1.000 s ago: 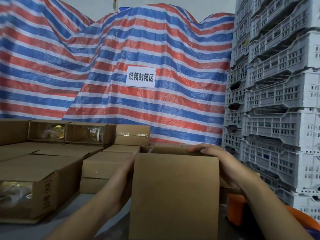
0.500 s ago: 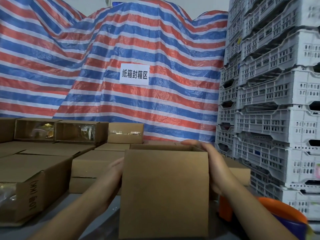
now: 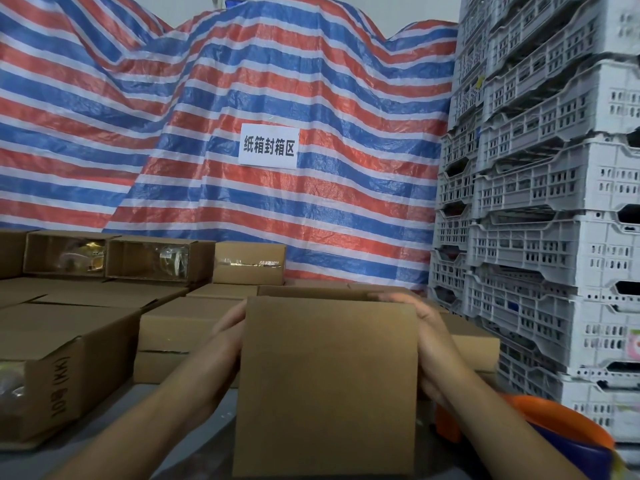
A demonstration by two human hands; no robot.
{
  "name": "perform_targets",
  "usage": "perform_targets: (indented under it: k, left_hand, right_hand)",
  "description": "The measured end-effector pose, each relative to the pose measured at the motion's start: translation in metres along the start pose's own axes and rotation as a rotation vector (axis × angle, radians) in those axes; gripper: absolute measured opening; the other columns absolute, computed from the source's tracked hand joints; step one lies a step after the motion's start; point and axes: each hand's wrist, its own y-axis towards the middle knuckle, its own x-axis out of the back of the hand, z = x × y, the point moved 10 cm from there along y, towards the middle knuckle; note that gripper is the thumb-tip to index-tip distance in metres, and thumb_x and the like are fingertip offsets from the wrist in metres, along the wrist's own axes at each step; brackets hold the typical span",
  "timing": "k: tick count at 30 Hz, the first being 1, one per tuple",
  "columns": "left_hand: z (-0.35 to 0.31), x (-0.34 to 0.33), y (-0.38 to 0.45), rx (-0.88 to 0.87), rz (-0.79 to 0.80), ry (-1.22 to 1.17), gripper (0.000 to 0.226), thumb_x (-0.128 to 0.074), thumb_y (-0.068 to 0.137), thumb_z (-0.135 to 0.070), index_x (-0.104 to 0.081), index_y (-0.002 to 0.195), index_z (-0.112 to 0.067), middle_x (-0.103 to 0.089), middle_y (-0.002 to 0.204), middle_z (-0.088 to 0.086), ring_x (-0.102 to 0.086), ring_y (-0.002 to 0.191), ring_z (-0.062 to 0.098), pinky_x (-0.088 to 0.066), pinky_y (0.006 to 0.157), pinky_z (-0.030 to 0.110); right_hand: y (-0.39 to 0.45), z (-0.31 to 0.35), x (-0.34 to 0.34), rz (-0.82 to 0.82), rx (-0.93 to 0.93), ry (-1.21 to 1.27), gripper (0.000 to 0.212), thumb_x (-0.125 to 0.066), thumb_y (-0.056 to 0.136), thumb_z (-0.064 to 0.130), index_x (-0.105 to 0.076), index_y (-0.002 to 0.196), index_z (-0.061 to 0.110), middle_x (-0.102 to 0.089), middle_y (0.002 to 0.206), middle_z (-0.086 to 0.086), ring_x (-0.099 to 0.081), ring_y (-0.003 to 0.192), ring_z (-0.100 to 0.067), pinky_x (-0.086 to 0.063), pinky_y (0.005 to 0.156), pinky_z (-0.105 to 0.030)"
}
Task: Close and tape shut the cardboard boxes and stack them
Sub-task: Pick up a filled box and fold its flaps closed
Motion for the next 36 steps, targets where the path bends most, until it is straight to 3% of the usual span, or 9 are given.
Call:
perform_targets:
  k: [4,8,11,15,19,22,26,30,36]
  left_hand:
    - [-0.004,-0.002,0.000,-0.010,0.036,0.010,0.021,-0.059,0.069,-0.040,-0.074,0.083,-0.042,-0.075,0.081,0.003,-0.071,0.067,0.016,-0.053,0.052,0.023]
    - [-0.005,-0.003,-0.003,-0.019,0.015,0.057,0.022,-0.055,0.072,-0.041,-0.076,0.080,-0.037,-0.074,0.075,0.002,-0.070,0.063,0.014,-0.051,0.056,0.027]
    - [-0.012,-0.002,-0.009,-0.026,-0.015,0.094,0.039,-0.046,0.092,-0.041,-0.073,0.077,-0.018,-0.070,0.062,0.002,-0.067,0.059,0.015,-0.046,0.056,0.023]
    - [-0.024,-0.016,-0.014,0.046,0.130,0.055,0.068,-0.020,0.074,-0.074,-0.079,0.078,-0.040,-0.062,0.089,0.010,-0.058,0.084,0.028,-0.054,0.059,0.019]
    - [-0.019,-0.008,-0.016,0.063,0.124,0.037,0.062,-0.059,0.057,-0.077,-0.079,0.078,-0.021,-0.071,0.076,0.008,-0.070,0.067,0.017,-0.054,0.053,0.019]
    - [-0.009,-0.004,-0.007,0.064,0.156,0.143,0.089,-0.074,0.039,-0.083,-0.068,0.107,-0.026,-0.076,0.091,-0.002,-0.073,0.083,0.014,-0.052,0.075,0.029]
    - [-0.004,0.006,-0.006,0.070,0.063,0.145,0.062,-0.066,0.061,-0.065,-0.067,0.110,-0.027,-0.075,0.094,0.001,-0.072,0.086,0.018,-0.050,0.077,0.033]
    - [-0.007,-0.004,-0.001,0.083,0.075,0.237,0.023,-0.058,0.088,-0.030,-0.072,0.078,-0.016,-0.070,0.075,0.008,-0.066,0.068,0.018,-0.046,0.063,0.024]
    - [-0.003,-0.003,0.006,0.108,0.008,0.248,0.027,-0.045,0.099,-0.005,-0.055,0.074,-0.009,-0.055,0.073,0.008,-0.050,0.067,0.015,-0.044,0.057,0.014]
  right_hand:
    - [-0.002,-0.024,0.002,-0.010,-0.210,-0.145,0.052,-0.051,0.096,0.050,-0.076,0.061,0.021,-0.071,0.062,0.000,-0.067,0.050,-0.009,-0.046,0.063,-0.031]
    - [-0.004,-0.022,0.002,0.007,-0.210,-0.154,0.060,-0.043,0.074,0.078,-0.073,0.077,0.026,-0.076,0.076,-0.001,-0.073,0.069,-0.015,-0.048,0.081,-0.037]
    - [-0.006,-0.023,0.002,-0.058,-0.254,-0.121,0.062,-0.042,0.079,0.076,-0.067,0.087,0.020,-0.074,0.067,0.000,-0.069,0.077,-0.024,-0.049,0.093,-0.044]
    - [-0.007,-0.024,0.007,-0.106,-0.263,-0.146,0.049,-0.043,0.098,0.058,-0.064,0.083,0.016,-0.069,0.053,0.004,-0.064,0.070,-0.020,-0.048,0.076,-0.036]
    - [-0.003,-0.026,0.007,-0.140,-0.315,-0.104,0.053,-0.043,0.095,0.062,-0.063,0.084,0.014,-0.068,0.052,0.003,-0.063,0.068,-0.021,-0.046,0.073,-0.035]
    - [-0.003,-0.034,0.009,-0.149,-0.311,-0.034,0.058,-0.042,0.093,0.066,-0.067,0.088,0.014,-0.073,0.061,-0.002,-0.069,0.066,-0.023,-0.049,0.077,-0.038]
    - [-0.003,-0.028,0.007,-0.141,-0.247,-0.037,0.083,-0.027,0.084,0.080,-0.073,0.108,0.016,-0.078,0.092,-0.009,-0.070,0.099,-0.027,-0.044,0.107,-0.047]
    - [0.001,-0.021,-0.006,-0.007,-0.215,-0.081,0.095,-0.011,0.083,0.079,-0.083,0.075,0.017,-0.078,0.090,-0.010,-0.073,0.089,-0.020,-0.049,0.093,-0.037]
    - [-0.002,-0.008,-0.015,0.162,-0.057,-0.175,0.075,-0.042,0.084,0.082,-0.082,0.092,0.019,-0.077,0.102,-0.007,-0.070,0.102,-0.022,-0.046,0.103,-0.040]
